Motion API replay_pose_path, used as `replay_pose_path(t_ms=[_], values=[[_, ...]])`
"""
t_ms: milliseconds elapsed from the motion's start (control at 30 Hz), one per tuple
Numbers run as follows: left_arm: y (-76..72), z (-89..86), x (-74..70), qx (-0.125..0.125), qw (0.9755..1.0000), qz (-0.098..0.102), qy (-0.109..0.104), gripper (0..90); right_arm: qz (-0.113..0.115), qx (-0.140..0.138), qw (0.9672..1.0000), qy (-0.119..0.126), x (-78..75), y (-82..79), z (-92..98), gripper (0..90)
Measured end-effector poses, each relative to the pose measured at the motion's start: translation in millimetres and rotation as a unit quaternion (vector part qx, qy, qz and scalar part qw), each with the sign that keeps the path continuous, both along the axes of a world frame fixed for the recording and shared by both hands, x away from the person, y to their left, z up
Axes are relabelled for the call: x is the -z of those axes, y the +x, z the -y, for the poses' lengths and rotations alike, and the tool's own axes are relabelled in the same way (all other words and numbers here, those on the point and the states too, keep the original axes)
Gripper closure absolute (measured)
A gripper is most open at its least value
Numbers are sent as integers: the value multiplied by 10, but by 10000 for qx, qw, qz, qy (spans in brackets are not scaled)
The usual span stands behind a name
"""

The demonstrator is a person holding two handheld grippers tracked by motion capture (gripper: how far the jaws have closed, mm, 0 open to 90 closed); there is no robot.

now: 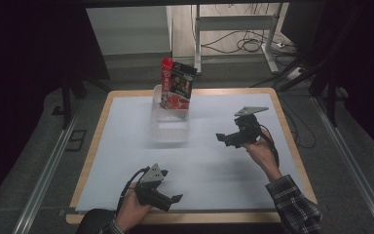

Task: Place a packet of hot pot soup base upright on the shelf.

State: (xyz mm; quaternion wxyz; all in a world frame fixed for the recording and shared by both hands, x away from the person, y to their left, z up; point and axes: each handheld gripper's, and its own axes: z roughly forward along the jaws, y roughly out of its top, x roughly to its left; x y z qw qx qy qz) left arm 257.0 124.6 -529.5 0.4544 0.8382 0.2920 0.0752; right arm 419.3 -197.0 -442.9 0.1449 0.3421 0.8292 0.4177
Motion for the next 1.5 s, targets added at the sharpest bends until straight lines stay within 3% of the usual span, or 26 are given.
replay_pose_path(t_ms=[800, 1100, 1267, 1500], values=[[6, 1, 4, -38, 9998, -54, 187, 0, 43, 211, 9997, 143, 63, -529, 369, 0], [11, -4, 6, -67, 9997, -70, 202, 0, 222, 295, 9992, 172, 74, -710, 479, 4], [13, -8, 4, -67, 9997, -78, 199, 0, 348, 388, 9986, -35, 150, -815, 512, 9], [12, -8, 4, -69, 9997, -78, 213, 0, 247, 444, 9987, -105, 284, -942, 604, 9]])
